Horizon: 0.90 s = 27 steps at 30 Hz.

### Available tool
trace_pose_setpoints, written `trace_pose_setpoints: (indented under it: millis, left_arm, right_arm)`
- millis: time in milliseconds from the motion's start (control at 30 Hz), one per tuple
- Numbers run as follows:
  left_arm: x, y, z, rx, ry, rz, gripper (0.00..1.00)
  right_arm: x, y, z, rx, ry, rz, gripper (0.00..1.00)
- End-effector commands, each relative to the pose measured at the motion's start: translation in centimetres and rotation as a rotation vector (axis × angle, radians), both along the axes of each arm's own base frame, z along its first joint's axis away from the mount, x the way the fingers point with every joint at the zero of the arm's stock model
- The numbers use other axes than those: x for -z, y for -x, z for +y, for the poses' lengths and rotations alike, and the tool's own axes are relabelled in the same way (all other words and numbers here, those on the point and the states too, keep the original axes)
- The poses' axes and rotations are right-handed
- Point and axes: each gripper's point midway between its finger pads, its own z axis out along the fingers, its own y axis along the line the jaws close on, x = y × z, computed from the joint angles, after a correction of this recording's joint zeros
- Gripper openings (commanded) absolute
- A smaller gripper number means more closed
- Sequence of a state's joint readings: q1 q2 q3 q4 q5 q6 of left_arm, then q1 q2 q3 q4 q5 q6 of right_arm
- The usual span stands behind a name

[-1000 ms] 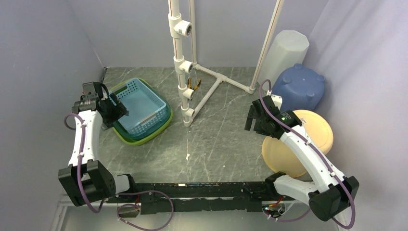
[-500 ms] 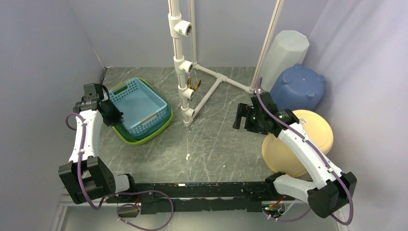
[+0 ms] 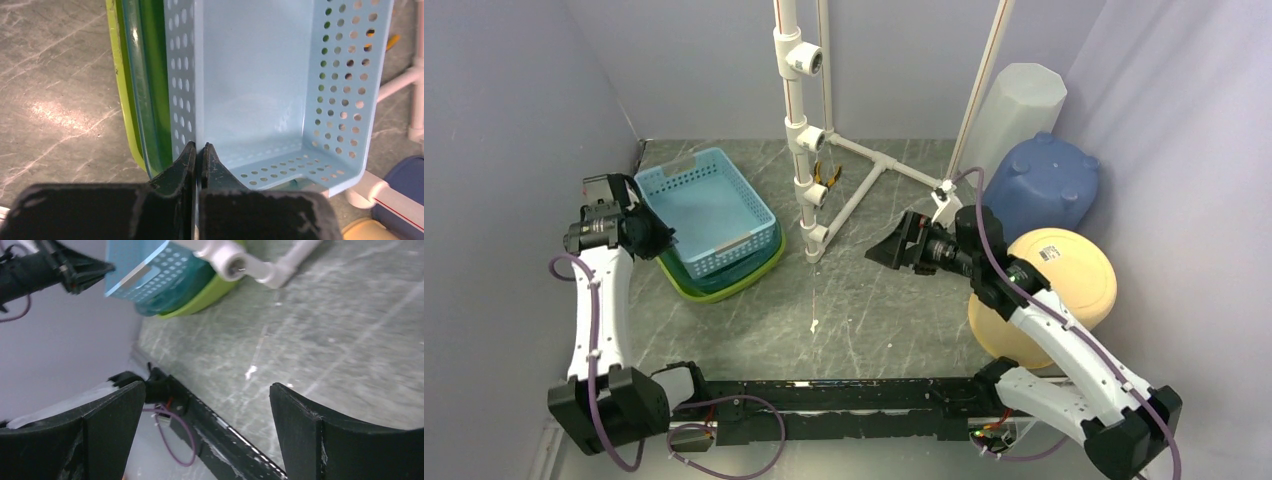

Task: Turn the large container upside down
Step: Pick up the container from the container.

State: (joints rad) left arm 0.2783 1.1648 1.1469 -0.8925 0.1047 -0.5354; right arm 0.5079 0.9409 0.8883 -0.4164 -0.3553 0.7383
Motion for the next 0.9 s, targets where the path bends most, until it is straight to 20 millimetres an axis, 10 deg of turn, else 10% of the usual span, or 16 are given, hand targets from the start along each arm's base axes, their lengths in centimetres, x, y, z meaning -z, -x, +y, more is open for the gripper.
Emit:
trace_pose_setpoints:
  millis: [0,433,867]
  left_arm:
    - [-5.4,0.1,-1.2,-0.005,0.032,-0.16,0.03]
    - [-6.7,6.3,-2.8,-0.2,0.14,-0.226,0.03]
    - [-6.7,10.1,-6.0,-0.184,0.269,-0.267,0.03]
  right_arm:
    - [-6.0,0.9,3.6,-0.029,-0.227,-0.19,0.97]
    - [-9.2,6.5,16.1,-0.111,-0.443,-0.333,0.86]
    - [-11.0,6.6,22.6,-0.121,-0.628,-0.282,0.79]
